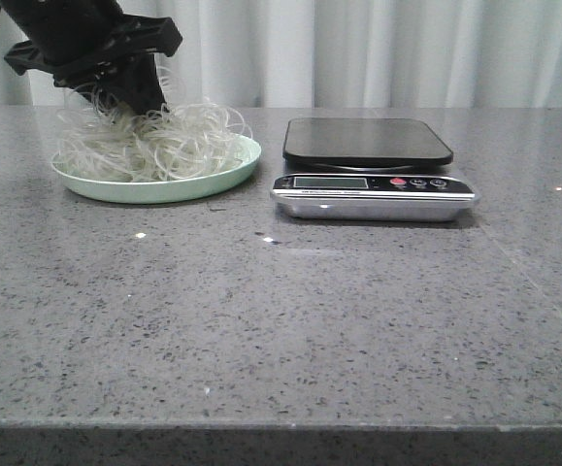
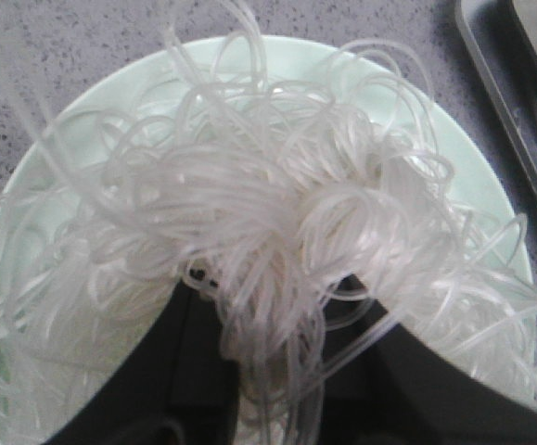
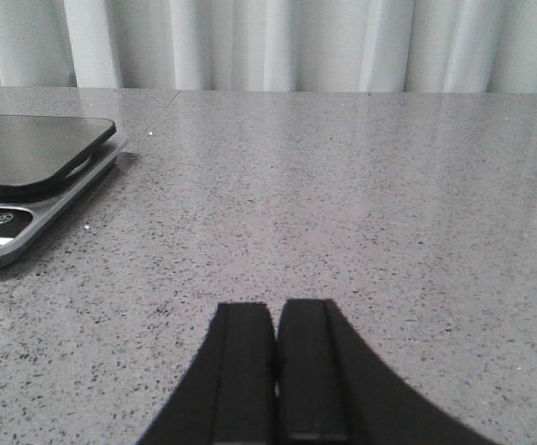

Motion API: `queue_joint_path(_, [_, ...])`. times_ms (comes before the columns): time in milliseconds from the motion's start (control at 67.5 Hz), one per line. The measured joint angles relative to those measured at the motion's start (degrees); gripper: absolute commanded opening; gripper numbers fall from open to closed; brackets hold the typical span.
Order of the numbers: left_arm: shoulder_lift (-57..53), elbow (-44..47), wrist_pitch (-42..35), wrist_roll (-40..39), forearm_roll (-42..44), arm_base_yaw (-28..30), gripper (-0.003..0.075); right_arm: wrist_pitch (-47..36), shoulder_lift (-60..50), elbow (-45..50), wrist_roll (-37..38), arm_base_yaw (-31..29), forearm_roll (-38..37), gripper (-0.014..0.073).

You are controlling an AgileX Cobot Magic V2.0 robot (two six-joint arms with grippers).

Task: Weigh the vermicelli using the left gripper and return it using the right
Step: 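Lower the left gripper into the vermicelli pile and close on it, then lift the vermicelli with the left gripper and carry it over the scale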

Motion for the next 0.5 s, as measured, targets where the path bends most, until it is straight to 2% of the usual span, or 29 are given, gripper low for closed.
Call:
queue_joint_path(252, [-0.83,-4.47,6.17,0.0,0.83,0.0,0.0137,0.0,0.0,0.0,0.0,0.0,0.0,0.0151])
queue_joint_path(503, [-4.43,-11.11,7.81,0.0,0.7,0.0,0.0137,0.0,0.0,0.0,0.0,0.0,0.0,0.0151])
